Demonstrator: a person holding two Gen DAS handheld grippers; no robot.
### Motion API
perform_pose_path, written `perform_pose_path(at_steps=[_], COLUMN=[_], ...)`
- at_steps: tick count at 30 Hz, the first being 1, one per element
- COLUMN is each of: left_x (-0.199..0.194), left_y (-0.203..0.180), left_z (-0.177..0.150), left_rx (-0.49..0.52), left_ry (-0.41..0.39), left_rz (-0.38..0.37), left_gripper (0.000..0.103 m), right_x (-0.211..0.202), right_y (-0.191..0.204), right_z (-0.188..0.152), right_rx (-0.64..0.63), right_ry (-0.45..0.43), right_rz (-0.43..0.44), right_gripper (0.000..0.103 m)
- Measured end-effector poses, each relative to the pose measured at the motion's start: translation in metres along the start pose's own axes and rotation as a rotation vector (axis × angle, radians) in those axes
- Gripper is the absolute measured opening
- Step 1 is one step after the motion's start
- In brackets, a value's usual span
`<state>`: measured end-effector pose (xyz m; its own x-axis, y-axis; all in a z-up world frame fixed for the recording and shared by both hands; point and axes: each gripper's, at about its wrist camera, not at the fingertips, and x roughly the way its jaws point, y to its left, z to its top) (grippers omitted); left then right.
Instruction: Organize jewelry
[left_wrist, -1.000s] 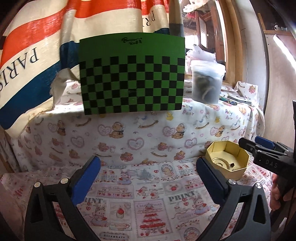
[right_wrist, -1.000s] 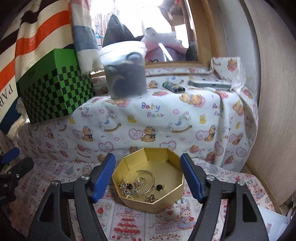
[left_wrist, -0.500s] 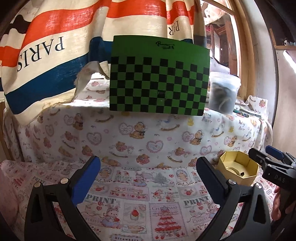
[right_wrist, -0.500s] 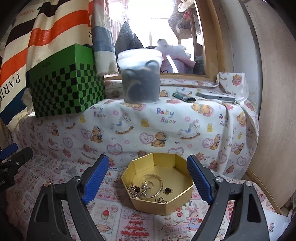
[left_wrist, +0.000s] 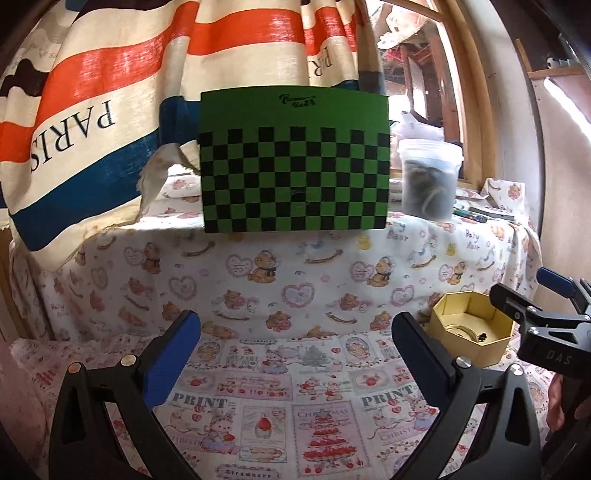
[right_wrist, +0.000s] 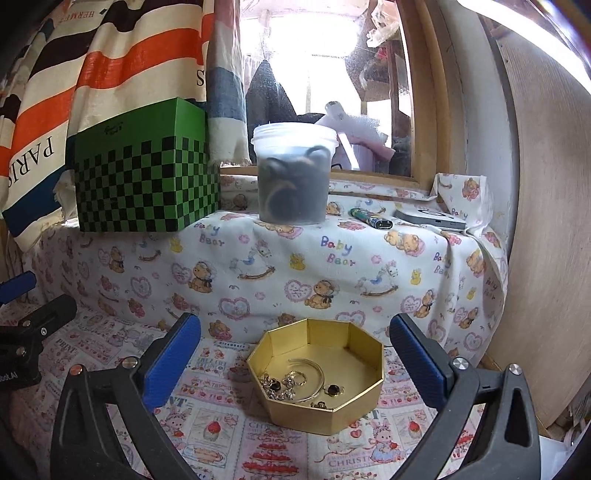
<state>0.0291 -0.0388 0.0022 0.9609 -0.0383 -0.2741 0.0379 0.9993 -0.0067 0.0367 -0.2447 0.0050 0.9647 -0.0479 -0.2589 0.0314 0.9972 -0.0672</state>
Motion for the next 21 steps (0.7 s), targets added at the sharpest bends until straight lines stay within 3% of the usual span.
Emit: perform_pose_path(at_steps=[21], left_x=[0.0001], left_y=[0.0005], left_z=[-0.0003], left_rx=[0.0], left_ry=[0.005], left_rz=[0.007], left_gripper=[0.103], right_x=[0.0003], right_y=[-0.0008], right_z=[-0.0002], right_rx=[0.008], right_ry=[0.003], right_rz=[-0.003], right_gripper=[0.103])
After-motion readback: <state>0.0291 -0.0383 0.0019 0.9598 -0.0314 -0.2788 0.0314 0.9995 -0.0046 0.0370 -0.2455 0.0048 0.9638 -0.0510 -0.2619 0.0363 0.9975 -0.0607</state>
